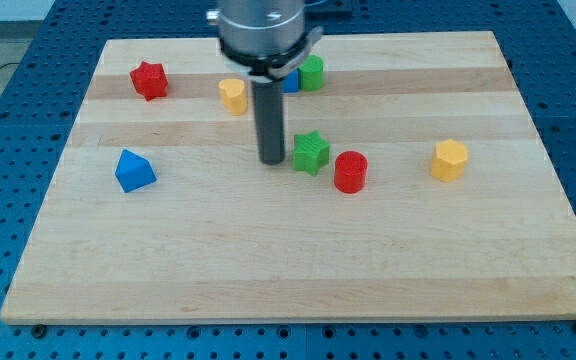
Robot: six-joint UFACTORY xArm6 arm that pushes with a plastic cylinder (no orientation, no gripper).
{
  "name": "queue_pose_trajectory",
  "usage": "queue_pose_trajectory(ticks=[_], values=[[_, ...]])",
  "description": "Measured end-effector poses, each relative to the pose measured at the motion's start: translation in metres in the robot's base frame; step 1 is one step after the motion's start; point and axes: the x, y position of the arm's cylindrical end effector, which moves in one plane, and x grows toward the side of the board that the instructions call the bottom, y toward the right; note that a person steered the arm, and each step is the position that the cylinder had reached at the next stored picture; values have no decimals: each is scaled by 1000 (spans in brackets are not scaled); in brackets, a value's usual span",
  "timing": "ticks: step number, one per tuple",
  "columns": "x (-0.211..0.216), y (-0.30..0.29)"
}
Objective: Move the green star into the green circle
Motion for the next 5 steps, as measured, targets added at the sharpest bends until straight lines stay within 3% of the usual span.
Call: queue_pose_trajectory(ticks=[3,4,5], values=[[8,-12],[42,-8],[37,21]])
